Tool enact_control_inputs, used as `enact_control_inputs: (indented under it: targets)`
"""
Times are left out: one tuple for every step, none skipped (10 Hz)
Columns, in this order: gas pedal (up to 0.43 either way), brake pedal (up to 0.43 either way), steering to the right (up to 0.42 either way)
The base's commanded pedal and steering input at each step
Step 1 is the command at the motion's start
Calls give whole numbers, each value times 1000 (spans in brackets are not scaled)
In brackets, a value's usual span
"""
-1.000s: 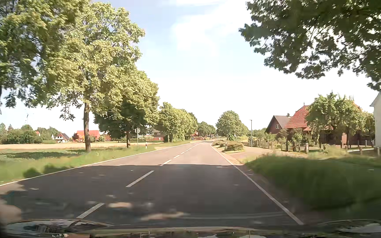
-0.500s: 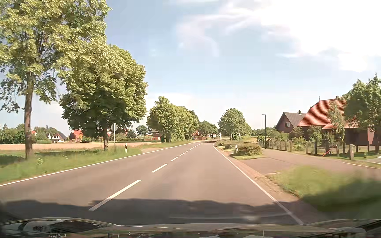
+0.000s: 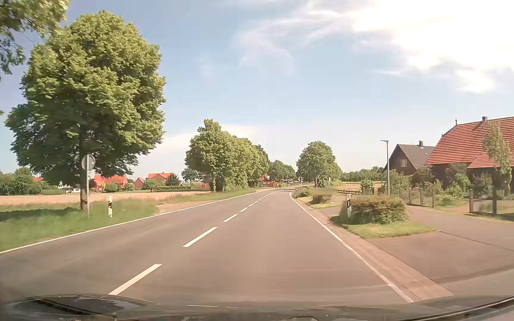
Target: Follow the waypoints while adhering to traffic rules and regulations
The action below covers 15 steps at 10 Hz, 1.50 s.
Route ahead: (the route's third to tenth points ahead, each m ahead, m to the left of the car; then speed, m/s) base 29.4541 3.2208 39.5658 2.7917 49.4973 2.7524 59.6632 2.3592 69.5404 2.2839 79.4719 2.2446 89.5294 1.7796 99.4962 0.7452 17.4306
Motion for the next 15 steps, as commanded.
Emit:
enact_control_inputs:
  targets:
    - [150, 0, -1]
    - [150, 0, -1]
    - [150, 0, -1]
    - [150, 0, -1]
    - [150, 0, -1]
    - [150, 0, -1]
    - [150, 0, 0]
    - [150, 0, -1]
    - [150, 0, -1]
    - [150, 0, -1]
    - [150, 0, -1]
    - [150, 0, -1]
    - [150, 0, 0]
    - [150, 0, 0]
    - [150, 0, 0]
